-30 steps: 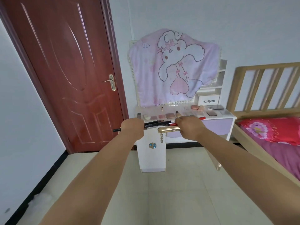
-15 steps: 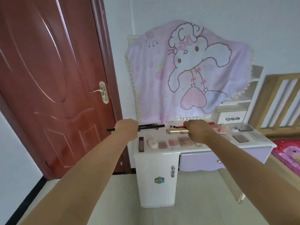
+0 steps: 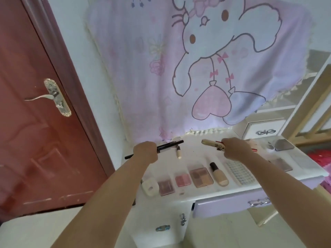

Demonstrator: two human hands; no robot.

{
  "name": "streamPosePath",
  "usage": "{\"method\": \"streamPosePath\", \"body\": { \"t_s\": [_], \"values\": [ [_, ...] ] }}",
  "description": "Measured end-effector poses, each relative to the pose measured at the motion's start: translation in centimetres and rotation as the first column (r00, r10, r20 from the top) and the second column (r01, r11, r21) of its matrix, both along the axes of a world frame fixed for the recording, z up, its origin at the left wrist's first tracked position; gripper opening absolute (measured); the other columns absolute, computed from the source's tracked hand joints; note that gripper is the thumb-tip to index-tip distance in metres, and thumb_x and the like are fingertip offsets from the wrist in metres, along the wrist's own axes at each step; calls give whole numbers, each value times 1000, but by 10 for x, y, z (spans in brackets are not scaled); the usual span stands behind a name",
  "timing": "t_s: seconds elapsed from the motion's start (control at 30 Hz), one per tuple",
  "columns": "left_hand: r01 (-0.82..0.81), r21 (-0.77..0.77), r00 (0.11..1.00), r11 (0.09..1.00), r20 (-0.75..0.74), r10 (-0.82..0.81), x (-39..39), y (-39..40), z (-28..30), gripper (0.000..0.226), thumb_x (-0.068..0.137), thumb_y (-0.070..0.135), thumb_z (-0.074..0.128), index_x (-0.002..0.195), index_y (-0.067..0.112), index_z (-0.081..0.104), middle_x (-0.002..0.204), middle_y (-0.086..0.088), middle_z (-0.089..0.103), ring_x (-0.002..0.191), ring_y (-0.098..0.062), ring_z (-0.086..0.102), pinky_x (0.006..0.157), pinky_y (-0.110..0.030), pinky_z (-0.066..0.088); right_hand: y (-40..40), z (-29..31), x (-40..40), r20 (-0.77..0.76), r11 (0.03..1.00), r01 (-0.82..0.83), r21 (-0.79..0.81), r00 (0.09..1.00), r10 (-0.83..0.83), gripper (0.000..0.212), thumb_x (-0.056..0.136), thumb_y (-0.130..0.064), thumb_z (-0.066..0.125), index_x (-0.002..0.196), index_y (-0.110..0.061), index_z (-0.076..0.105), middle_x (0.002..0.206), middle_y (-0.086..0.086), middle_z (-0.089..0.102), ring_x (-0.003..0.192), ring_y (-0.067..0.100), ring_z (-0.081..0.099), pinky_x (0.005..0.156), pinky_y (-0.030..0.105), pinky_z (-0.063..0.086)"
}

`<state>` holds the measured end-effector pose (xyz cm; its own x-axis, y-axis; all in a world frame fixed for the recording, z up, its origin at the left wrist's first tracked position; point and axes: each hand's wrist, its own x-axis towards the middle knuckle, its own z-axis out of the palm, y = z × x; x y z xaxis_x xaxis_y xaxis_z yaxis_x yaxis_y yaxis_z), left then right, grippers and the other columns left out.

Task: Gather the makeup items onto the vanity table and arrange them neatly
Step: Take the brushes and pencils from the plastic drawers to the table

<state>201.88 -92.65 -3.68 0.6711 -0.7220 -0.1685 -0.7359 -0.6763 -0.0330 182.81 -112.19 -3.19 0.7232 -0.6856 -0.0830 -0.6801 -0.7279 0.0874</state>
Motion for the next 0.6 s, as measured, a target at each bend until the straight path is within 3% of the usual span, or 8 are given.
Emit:
{"method": "streamPosePath", "body": {
  "t_s": [0.07, 0.17, 0.23, 0.27, 0.33, 0.4, 0.47, 0.6],
  "values": [
    [-42, -5, 997, 999, -62, 41, 16, -36, -17, 26, 86, 11, 43, 109, 11, 55, 103, -5, 58, 94, -23, 57, 72, -27, 40, -31, -17, 29, -19, 998, 9, 69, 1000, -8, 19, 81, -8, 45, 98, -14, 51, 76, -4, 46, 68, 16, 46, 47, 21, 29],
    [-73, -3, 989, 997, -130, 72, 34, -80, -38, 26, 86, 11, 43, 110, 10, 54, 111, -5, 58, 102, -23, 57, 75, -26, 40, -73, -46, 64, -21, 974, 45, 224, 999, -41, 16, 81, -8, 47, 95, -11, 52, 90, 4, 55, 80, 22, 53, 57, 24, 35],
    [-104, 1, 979, 995, -178, 102, 44, -106, -54, 29, 86, 11, 45, 114, 11, 52, 110, -4, 58, 103, -22, 57, 74, -26, 40, -96, -69, 86, -29, 944, 97, 317, 995, -92, 5, 80, -8, 49, 78, -12, 47, 80, 1, 50, 78, 22, 52, 55, 23, 35],
    [-123, 13, 968, 992, -217, 123, 47, -118, -62, 31, 86, 12, 46, 116, 12, 50, 105, -3, 58, 103, -22, 57, 73, -27, 41, -105, -80, 97, -52, 920, 138, 366, 990, -128, 11, 80, -8, 49, 72, -13, 43, 73, -2, 46, 73, 20, 50, 51, 22, 34],
    [-159, 54, 926, 986, -337, 168, 55, -140, -81, 28, 87, 15, 46, 114, 11, 52, 89, -1, 54, 99, -22, 58, 69, -27, 41, -117, -102, 118, -115, 863, 231, 450, 973, -201, 10, 79, -8, 51, 74, -12, 43, 66, -2, 42, 60, 15, 47, 45, 20, 32],
    [-214, 71, 840, 974, -495, 221, 63, -161, -100, 18, 88, 18, 44, 100, 9, 54, 79, -1, 52, 79, -20, 60, 60, -25, 42, -127, -121, 136, -123, 791, 309, 528, 950, -288, 10, 78, -7, 55, 83, -8, 45, 64, 0, 44, 51, 11, 45, 43, 19, 35],
    [-308, 70, 700, 949, -658, 276, 70, -181, -117, 9, 86, 16, 45, 90, 9, 50, 65, -2, 48, 52, -16, 48, 46, -21, 37, -136, -137, 150, -109, 699, 363, 616, 918, -381, 13, 76, -5, 58, 82, -6, 47, 63, 2, 46, 48, 12, 46, 43, 19, 39],
    [-359, 112, 524, 927, -798, 299, 73, -221, -142, 19, 83, 5, 39, 97, 5, 52, 57, -5, 46, 39, -16, 42, 31, -13, 31, -148, -164, 165, -68, 559, 403, 725, 849, -524, 23, 75, -5, 64, 68, -11, 43, 65, 3, 48, 56, 17, 51, 53, 22, 44]
  ]
}}
